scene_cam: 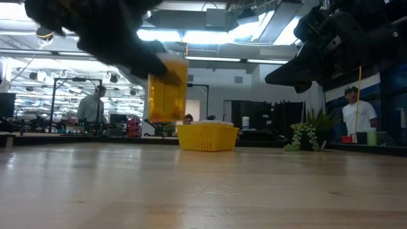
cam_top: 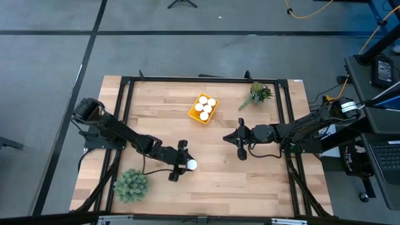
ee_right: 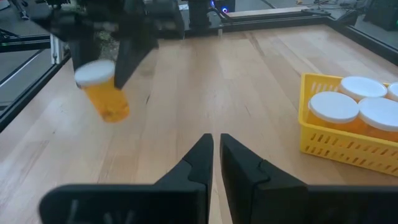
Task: Pick and place pill bottles into a basket
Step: Put the pill bottle into the bin
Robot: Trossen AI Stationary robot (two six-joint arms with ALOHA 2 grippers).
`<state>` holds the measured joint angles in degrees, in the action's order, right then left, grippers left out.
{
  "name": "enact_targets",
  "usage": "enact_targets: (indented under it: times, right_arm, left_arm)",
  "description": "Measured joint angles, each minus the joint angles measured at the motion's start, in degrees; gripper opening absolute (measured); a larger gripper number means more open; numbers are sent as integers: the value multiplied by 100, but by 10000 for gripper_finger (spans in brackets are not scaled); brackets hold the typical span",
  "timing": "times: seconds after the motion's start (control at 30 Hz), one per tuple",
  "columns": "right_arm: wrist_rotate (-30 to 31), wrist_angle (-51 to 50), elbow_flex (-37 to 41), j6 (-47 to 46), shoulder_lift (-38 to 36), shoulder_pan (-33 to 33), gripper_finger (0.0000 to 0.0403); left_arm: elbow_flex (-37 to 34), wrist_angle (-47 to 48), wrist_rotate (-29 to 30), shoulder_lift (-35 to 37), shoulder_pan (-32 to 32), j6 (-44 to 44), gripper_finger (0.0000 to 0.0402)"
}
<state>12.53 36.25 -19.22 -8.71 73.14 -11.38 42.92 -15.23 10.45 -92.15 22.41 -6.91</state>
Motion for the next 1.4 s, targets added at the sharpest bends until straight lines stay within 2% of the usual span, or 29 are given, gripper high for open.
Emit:
enact_targets:
  times: [0.3, 0.67, 1.07, 1.23, 1.4]
  right_arm:
    - [-2, 46, -1, -2, 0, -1, 35]
    - [-2, 136, -2, -22, 0, 0, 35]
    - [-2, 140, -2, -155, 0, 0, 35]
    - [-2, 144, -2, -158, -2, 0, 35]
    - [-2, 144, -2, -168, -2, -1, 35]
  left_arm:
    - [-37, 975, 171, 939, -126, 458, 212]
    - [-37, 1124, 133, 1090, -1081, 674, 212]
    - [-39, 1026, -890, 1184, -2590, 1408, 212]
    - [-39, 944, -924, 1184, -3191, 1502, 212]
    - [-42, 644, -1324, 1184, -3732, 1520, 212]
